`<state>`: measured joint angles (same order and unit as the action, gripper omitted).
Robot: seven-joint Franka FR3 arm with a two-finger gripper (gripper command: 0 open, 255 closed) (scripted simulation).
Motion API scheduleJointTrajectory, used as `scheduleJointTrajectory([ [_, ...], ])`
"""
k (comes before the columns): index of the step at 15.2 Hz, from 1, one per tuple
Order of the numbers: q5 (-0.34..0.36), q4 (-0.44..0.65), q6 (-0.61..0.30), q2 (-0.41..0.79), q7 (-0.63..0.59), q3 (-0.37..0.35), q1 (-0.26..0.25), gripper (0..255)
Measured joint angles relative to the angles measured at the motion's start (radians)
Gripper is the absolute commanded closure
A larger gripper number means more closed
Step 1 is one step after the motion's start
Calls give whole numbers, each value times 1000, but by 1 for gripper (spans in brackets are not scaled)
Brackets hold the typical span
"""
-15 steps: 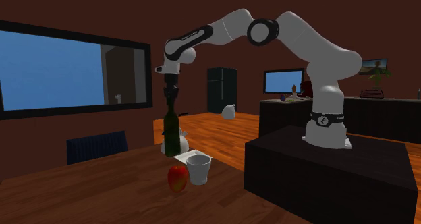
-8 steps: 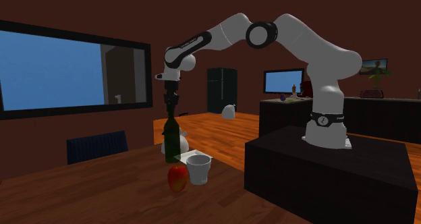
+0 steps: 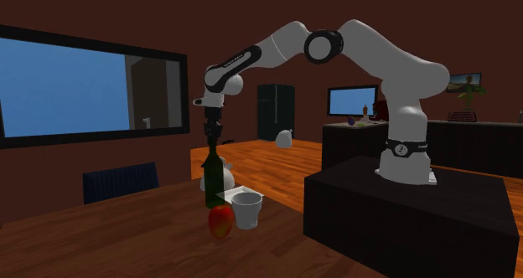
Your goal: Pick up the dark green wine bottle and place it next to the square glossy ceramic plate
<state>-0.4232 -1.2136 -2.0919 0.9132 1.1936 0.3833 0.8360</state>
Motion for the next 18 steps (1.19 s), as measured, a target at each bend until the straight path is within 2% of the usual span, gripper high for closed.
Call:
scheduleJointTrajectory([
  [3, 0, 0, -1, 0, 0, 0, 0, 255],
  [4, 0, 0, -1, 0, 0, 0, 0, 0],
  [10, 0, 0, -1, 0, 0, 0, 0, 0],
  [13, 11, -12, 35, -47, -4, 11, -6, 0],
  [14, 16, 14, 60, -50, -12, 14, -5, 0],
  [18, 20, 7, 72, -68, -9, 18, -5, 0],
])
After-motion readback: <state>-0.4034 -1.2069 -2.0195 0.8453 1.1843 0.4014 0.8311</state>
